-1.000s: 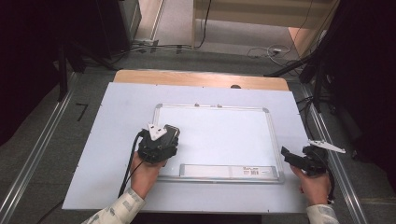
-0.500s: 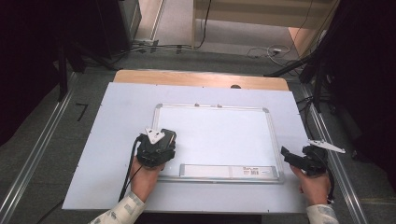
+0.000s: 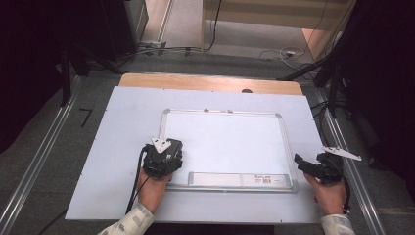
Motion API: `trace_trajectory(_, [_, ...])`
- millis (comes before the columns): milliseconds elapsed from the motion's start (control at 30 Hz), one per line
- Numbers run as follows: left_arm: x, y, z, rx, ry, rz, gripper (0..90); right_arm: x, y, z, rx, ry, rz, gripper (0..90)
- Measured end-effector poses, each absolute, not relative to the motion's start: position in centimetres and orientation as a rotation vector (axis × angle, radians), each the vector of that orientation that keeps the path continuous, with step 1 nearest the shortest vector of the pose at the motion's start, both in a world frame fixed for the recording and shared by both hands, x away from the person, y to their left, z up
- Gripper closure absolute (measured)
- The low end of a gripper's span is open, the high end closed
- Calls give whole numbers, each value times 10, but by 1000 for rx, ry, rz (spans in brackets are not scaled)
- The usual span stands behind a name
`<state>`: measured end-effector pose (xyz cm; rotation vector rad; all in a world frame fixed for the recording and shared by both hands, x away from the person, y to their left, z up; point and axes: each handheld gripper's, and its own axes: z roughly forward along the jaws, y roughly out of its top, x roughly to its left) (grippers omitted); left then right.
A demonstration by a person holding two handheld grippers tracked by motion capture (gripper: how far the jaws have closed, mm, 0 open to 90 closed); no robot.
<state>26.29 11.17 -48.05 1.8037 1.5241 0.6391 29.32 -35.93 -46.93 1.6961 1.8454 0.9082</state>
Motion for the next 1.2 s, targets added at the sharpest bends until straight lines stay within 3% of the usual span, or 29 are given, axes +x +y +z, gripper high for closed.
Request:
trace_trajectory(867, [265,107,-494,1811,1576,671,402,294,-359,-469,1696,1845,911,120])
trace_trajectory(1033, [263,109,-486,1786,1534,669,333,293,-360,-469,1690,1847,909,120])
trace_trajectory(1200, [259,111,-476,1767,1502,687,346,293,-359,-469,1695,1844,913,120])
